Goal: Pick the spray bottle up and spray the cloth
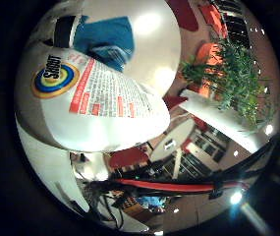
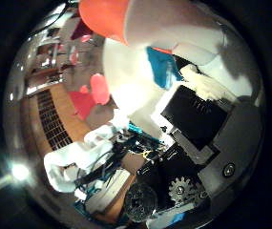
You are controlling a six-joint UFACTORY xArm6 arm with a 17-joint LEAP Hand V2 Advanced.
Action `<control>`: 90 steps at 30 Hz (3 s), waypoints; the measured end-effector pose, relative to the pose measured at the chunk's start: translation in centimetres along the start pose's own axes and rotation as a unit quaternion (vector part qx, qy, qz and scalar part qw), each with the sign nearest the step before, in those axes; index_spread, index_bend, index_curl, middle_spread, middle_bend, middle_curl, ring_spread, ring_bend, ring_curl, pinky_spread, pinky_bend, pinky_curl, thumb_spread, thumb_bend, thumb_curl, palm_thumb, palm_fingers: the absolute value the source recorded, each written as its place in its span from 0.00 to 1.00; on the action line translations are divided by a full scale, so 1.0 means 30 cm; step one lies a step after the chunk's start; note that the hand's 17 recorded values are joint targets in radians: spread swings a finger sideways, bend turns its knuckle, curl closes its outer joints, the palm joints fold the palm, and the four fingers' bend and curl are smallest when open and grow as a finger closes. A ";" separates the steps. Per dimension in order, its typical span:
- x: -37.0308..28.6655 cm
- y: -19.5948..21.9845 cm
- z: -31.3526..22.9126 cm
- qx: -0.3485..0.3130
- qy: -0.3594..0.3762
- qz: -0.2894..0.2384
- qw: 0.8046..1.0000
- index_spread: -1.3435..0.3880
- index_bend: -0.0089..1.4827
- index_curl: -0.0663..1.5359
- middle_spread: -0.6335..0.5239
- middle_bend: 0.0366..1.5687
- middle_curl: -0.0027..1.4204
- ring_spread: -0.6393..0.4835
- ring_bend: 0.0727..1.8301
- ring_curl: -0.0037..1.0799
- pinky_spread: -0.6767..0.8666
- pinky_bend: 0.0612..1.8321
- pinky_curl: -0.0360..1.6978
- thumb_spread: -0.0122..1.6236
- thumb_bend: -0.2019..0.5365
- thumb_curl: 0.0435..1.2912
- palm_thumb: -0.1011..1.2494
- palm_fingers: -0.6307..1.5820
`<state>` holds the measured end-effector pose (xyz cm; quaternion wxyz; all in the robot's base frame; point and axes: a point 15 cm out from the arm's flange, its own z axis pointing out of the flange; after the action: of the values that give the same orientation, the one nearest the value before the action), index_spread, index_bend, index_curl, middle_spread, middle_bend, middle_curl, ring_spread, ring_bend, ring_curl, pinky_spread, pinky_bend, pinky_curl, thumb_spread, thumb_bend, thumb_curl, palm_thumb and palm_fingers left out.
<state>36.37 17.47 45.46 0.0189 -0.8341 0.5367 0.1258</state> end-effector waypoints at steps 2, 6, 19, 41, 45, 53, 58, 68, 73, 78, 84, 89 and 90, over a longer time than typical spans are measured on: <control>-0.096 -0.021 -0.037 0.031 -0.049 -0.018 0.998 0.64 0.75 0.52 0.47 0.87 0.43 0.43 0.80 0.54 0.29 0.54 0.77 0.40 0.25 0.71 0.81 0.82; -0.267 -0.047 -0.136 0.084 -0.153 -0.047 0.984 0.65 0.75 0.52 0.47 0.87 0.43 0.43 0.80 0.54 0.29 0.54 0.77 0.39 0.25 0.71 0.81 0.82; -0.378 -0.247 -0.019 0.179 -0.369 -0.108 0.906 0.65 0.76 0.52 0.48 0.87 0.43 0.43 0.80 0.54 0.30 0.54 0.78 0.39 0.25 0.71 0.81 0.82; -0.403 -0.453 0.461 0.181 -0.412 -0.130 0.884 0.65 0.76 0.53 0.48 0.87 0.43 0.44 0.80 0.54 0.31 0.53 0.78 0.38 0.24 0.72 0.80 0.82; -0.394 -0.470 0.523 0.167 -0.416 -0.119 0.886 0.66 0.75 0.53 0.48 0.87 0.43 0.44 0.80 0.54 0.31 0.53 0.77 0.38 0.24 0.72 0.79 0.82; -0.385 -0.485 0.533 0.176 -0.424 -0.122 0.880 0.65 0.68 0.52 0.48 0.85 0.43 0.44 0.79 0.52 0.29 0.53 0.72 0.41 0.23 0.68 0.73 0.80; -0.380 -0.479 0.532 0.177 -0.417 -0.134 0.882 0.62 0.50 0.52 0.47 0.77 0.42 0.41 0.73 0.52 0.25 0.54 0.65 0.39 0.22 0.63 0.70 0.70; -0.374 -0.463 0.525 0.176 -0.401 -0.146 0.887 0.55 0.34 0.46 0.44 0.55 0.39 0.42 0.53 0.44 0.38 0.33 0.54 0.60 0.23 0.46 0.65 0.28; -0.350 -0.465 0.495 0.184 -0.397 -0.141 0.888 0.58 0.26 0.38 0.52 0.37 0.31 0.57 0.37 0.33 0.62 0.25 0.43 0.63 0.24 0.40 0.62 0.27; -0.325 -0.459 0.445 0.200 -0.394 -0.140 0.886 0.60 0.19 0.33 0.57 0.27 0.27 0.65 0.28 0.28 0.71 0.20 0.35 0.64 0.24 0.36 0.61 0.31; -0.252 -0.451 0.349 0.231 -0.383 -0.133 0.884 0.61 0.13 0.30 0.59 0.18 0.25 0.69 0.21 0.25 0.72 0.16 0.29 0.65 0.24 0.34 0.60 0.35; -0.145 -0.426 0.280 0.252 -0.354 -0.130 0.891 0.62 0.12 0.28 0.60 0.16 0.25 0.69 0.19 0.25 0.72 0.16 0.26 0.65 0.24 0.33 0.60 0.36; -0.122 -0.419 0.259 0.259 -0.349 -0.128 0.892 0.62 0.12 0.28 0.60 0.15 0.25 0.69 0.18 0.25 0.72 0.16 0.26 0.65 0.24 0.32 0.59 0.36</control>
<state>44.79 27.34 37.49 0.4363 -0.7635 0.3978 0.2616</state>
